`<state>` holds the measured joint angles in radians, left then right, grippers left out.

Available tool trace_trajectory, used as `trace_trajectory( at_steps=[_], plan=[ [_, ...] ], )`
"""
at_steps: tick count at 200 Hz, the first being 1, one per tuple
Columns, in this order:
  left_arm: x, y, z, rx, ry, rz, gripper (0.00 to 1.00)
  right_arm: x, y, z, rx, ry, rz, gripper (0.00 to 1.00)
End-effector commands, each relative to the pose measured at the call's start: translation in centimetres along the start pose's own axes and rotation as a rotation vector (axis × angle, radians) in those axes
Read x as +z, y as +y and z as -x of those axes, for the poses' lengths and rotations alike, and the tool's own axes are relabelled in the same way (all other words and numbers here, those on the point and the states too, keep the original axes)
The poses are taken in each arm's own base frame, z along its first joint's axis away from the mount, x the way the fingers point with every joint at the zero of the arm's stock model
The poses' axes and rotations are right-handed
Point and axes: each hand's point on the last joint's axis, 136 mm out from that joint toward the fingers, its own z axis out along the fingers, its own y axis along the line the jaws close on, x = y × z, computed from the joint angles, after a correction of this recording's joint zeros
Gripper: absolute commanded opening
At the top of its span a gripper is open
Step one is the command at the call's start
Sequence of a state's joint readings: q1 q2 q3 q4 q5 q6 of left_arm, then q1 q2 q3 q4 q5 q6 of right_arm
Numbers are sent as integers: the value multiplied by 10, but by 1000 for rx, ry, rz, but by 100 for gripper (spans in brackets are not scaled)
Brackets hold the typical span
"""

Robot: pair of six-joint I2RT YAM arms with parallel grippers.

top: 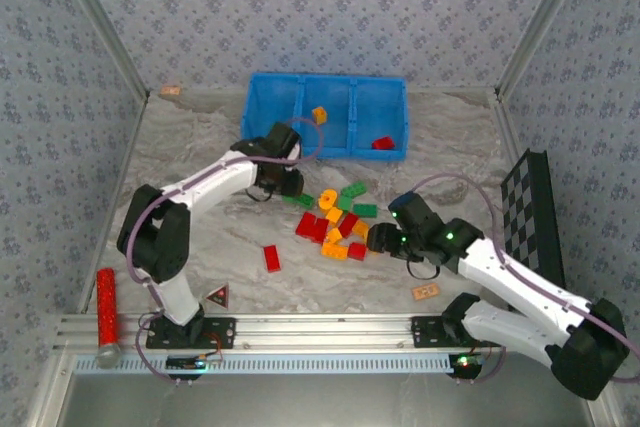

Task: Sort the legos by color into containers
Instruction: Pick up the lego from the center of the table, then place the lego in the container.

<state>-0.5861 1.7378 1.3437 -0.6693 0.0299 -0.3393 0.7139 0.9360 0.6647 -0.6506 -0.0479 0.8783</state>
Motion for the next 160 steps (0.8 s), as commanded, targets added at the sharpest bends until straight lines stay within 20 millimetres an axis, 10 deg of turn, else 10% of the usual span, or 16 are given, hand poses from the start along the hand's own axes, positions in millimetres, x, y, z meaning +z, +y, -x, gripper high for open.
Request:
trace_trajectory(
  at_steps=[1, 72, 160],
  plan=[
    [-35, 14, 40, -17, -116, 11, 32, 9, -3, -2, 158, -24, 21, 65],
    [-51, 76, 127, -147, -314, 85, 32, 29, 8, -18, 193, 1, 42, 68],
    [17, 95, 165, -193, -265, 79, 33, 52, 24, -21, 136, 42, -10, 70]
  ],
)
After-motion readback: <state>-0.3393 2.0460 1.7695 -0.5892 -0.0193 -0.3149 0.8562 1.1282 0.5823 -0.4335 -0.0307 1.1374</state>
